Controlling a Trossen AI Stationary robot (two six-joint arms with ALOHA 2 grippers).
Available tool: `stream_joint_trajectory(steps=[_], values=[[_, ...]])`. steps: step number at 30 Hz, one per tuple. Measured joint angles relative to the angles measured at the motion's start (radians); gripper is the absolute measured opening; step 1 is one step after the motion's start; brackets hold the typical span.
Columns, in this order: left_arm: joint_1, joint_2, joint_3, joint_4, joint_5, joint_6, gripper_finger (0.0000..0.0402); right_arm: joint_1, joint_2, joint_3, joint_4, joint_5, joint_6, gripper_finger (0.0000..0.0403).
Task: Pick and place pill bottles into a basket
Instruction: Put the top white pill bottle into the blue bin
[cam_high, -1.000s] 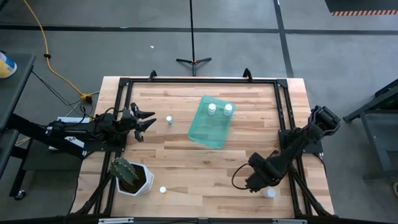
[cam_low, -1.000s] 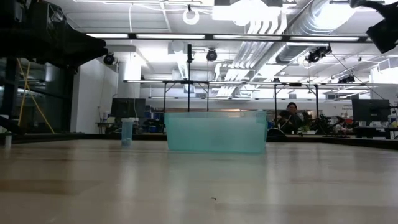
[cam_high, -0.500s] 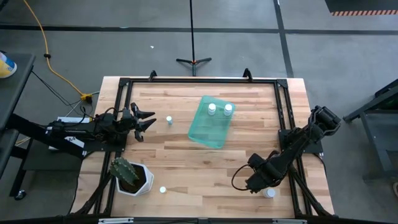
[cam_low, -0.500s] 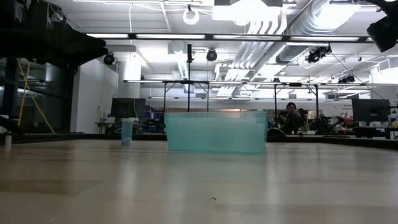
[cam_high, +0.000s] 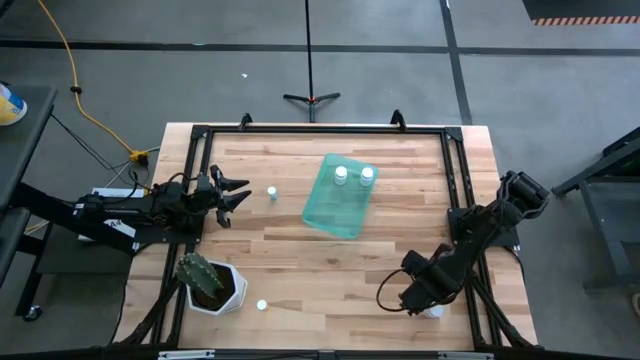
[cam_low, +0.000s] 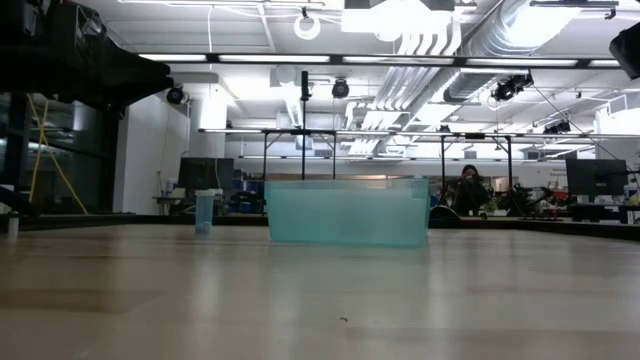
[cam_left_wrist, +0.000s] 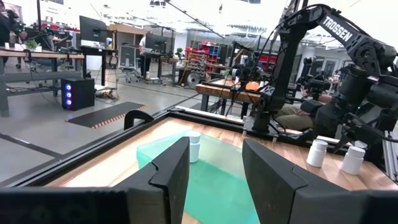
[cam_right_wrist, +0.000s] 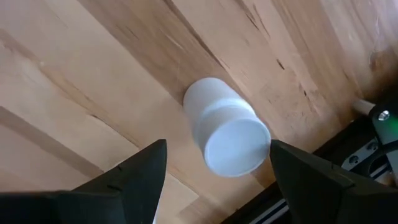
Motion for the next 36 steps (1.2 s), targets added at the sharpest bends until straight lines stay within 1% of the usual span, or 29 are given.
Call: stream_joint_trajectory(steps=[4,9,16,19,31,34,36], values=[[0.0,0.0,0.0,0.0,0.0,0.0,0.0184,0.001,0.0,0.0,0.0,0.039,-0.001,0.0275],[0.0,0.0,0.0,0.0,0.0,0.0,0.0184,0.001,0.0,0.0,0.002,0.015,-0.018,0.0275],[0.0,0.0,0.0,0.001,0.0,0.0,0.0184,0.001,0.0,0.0,-0.007,0.018,-0.027,0.0272],[0.0,0.0,0.0,0.002,0.0,0.0,0.0184,0.001,0.0,0.0,-0.02,0.016,-0.027,0.0255],[0.0,0.0,0.0,0.002,0.0,0.0,0.0184,0.0,0.0,0.001,0.0,0.02,-0.026,0.0165],[0.0,0.0,0.0,0.002,0.0,0.0,0.0184,0.0,0.0,0.002,-0.001,0.021,-0.027,0.015],[0.0,0.0,0.0,0.002,0.0,0.0,0.0184,0.0,0.0,0.002,-0.001,0.036,-0.035,0.0147]])
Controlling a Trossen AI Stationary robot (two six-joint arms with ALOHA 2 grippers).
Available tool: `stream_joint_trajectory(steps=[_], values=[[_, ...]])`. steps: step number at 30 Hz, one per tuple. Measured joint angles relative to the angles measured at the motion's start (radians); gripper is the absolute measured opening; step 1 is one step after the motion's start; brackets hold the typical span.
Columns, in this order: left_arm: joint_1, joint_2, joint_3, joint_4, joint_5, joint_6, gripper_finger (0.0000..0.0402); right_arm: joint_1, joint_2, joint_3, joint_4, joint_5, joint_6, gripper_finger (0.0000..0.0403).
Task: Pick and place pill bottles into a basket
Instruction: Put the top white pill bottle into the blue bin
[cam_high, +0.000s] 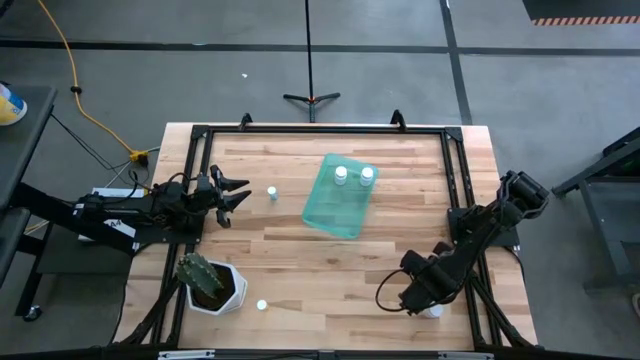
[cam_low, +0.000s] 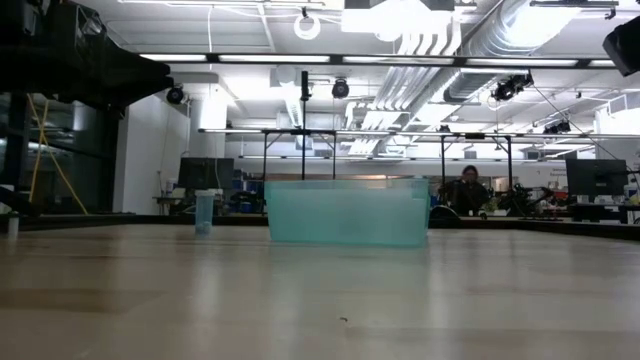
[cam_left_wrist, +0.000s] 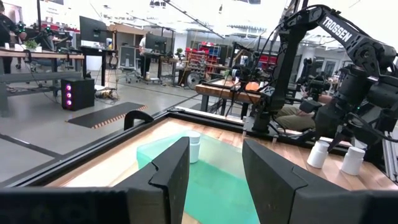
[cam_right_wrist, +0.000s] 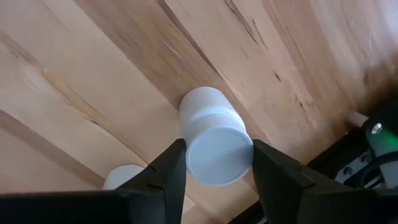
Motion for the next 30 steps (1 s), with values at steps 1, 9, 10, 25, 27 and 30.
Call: stream_joint_trajectory(steps=[1,9,10,25,27,30], values=[[0.0,0.0,0.0,0.0,0.0,0.0,0.0184,0.0,0.0,0.0,0.001,0.015,-0.013,0.0147],[0.0,0.0,0.0,0.0,0.0,0.0,0.0184,-0.028,0.0,0.0,0.007,0.088,-0.048,0.0149],[0.0,0.0,0.0,0.0,0.0,0.0,0.0184,-0.035,0.0,0.0,0.007,0.089,-0.056,0.0146],[0.0,0.0,0.0,0.0,0.0,0.0,0.0184,-0.182,-0.047,0.0,0.018,0.245,-0.393,0.0143],[0.0,0.0,0.0,0.0,0.0,0.0,0.0184,-0.207,-0.068,0.0,0.019,0.279,-0.442,0.0148],[0.0,0.0,0.0,0.0,0.0,0.0,0.0184,-0.257,-0.104,0.0,0.025,0.302,-0.517,0.0151]])
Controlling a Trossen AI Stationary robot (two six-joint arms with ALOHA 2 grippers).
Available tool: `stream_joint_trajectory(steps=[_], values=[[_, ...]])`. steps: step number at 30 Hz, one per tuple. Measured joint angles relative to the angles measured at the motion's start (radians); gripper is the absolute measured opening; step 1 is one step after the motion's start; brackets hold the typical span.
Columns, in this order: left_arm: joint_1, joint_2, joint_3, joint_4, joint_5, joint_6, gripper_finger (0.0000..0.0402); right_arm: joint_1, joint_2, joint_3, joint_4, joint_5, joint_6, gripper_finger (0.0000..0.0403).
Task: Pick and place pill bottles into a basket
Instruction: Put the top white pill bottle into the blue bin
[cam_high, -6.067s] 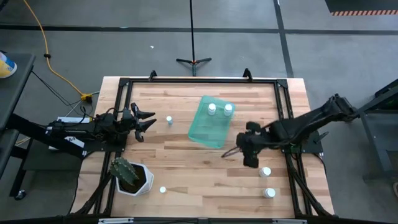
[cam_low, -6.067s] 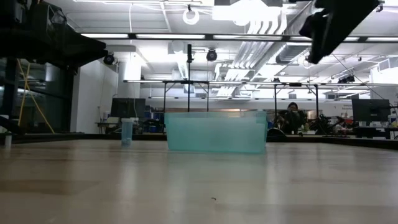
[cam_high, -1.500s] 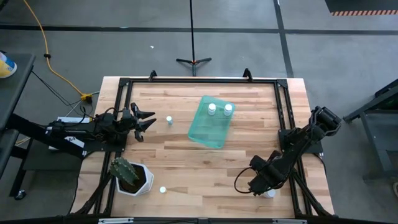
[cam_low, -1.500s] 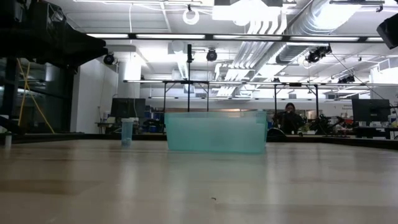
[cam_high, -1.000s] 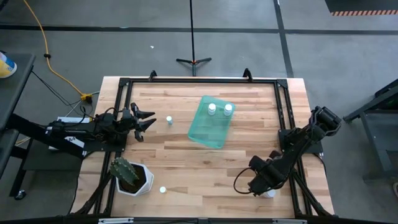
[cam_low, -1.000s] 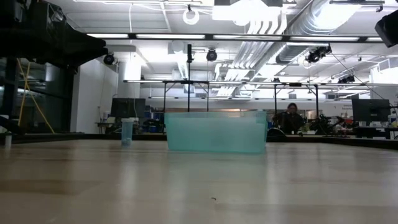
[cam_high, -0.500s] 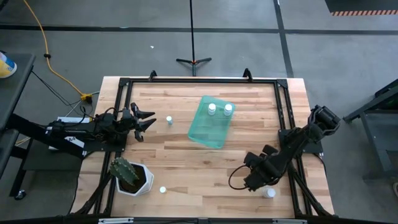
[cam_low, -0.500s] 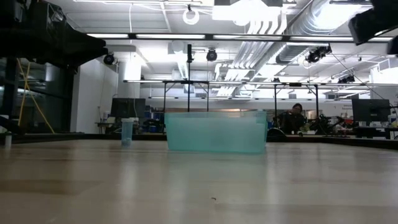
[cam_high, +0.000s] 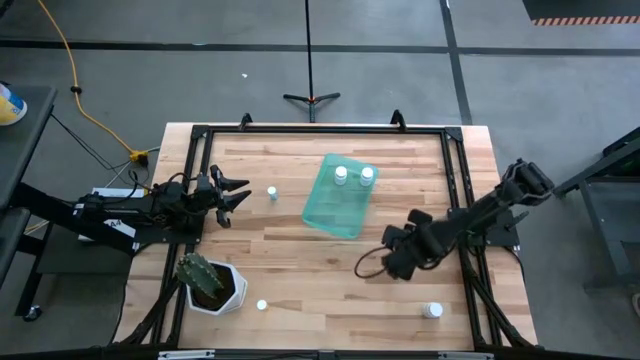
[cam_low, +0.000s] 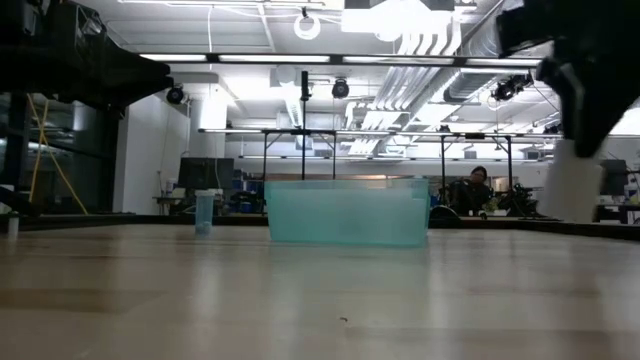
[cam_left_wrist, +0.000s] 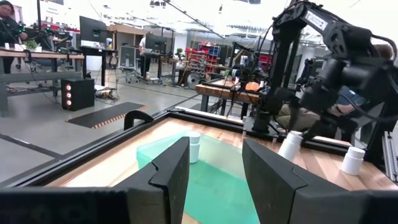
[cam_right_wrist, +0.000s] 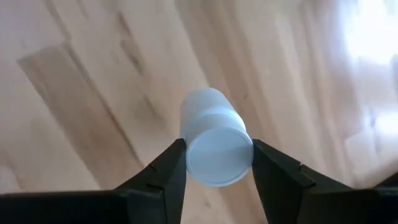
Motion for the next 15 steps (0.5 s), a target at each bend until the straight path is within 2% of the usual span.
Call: stream_joint_trajectory(steps=[8,15], values=[[0.0,0.0,0.0,0.002,0.0,0.0,0.0184,-0.165,-0.064,0.0,0.088,0.08,-0.335,0.0146],[0.0,0.0,0.0,0.002,0.0,0.0,0.0184,-0.351,-0.086,-0.001,0.207,0.053,-0.631,0.0147]])
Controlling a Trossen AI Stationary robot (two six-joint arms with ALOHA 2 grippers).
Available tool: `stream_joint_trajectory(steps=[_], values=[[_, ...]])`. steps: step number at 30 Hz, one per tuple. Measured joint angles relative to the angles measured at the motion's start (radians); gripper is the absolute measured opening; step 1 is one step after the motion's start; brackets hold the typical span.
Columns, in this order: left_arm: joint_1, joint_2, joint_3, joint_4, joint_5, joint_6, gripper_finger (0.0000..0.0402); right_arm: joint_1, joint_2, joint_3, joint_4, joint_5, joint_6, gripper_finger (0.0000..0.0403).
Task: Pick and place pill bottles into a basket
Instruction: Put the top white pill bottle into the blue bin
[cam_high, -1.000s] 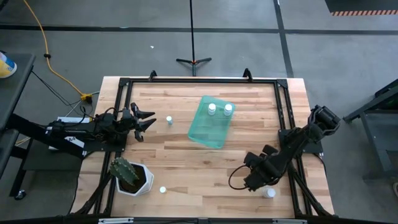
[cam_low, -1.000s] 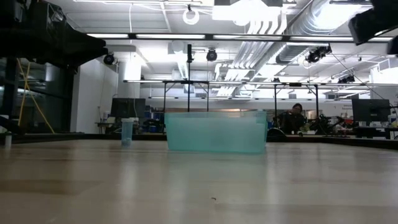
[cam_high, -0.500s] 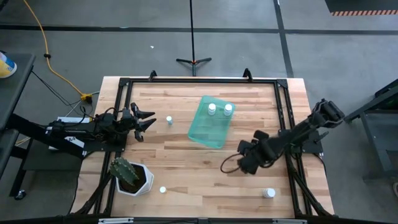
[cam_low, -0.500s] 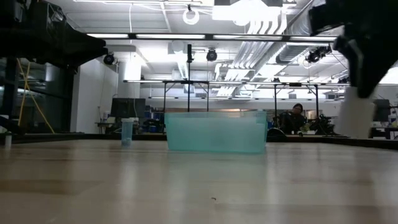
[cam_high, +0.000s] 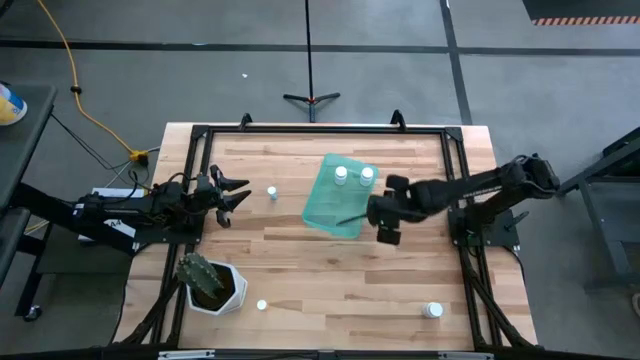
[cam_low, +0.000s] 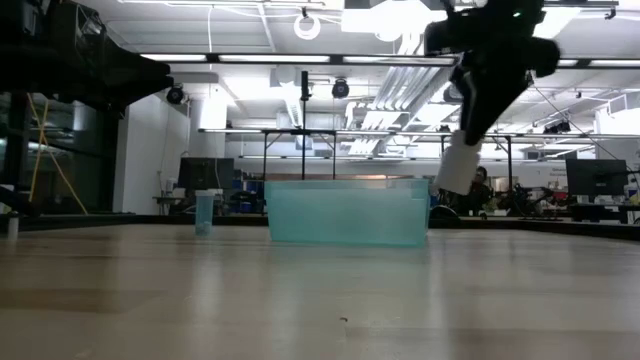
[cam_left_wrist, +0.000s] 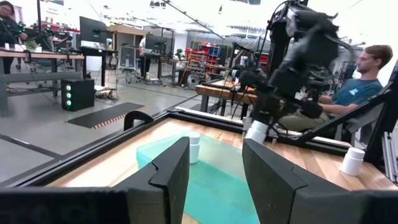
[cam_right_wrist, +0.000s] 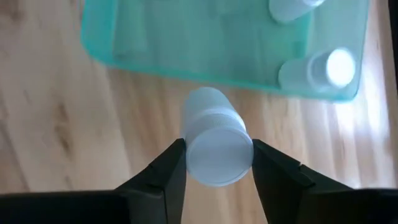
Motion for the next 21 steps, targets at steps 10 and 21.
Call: stream_joint_trajectory(steps=[10,21], values=[[0.0,0.0,0.0,0.0,0.0,-0.002,0.0184,-0.211,-0.004,0.038,0.019,-0.086,-0.247,0.0151],[0.0,0.0,0.0,0.0,0.0,-0.018,0.0184,-0.314,0.017,0.132,0.219,-0.229,-0.48,0.0151]])
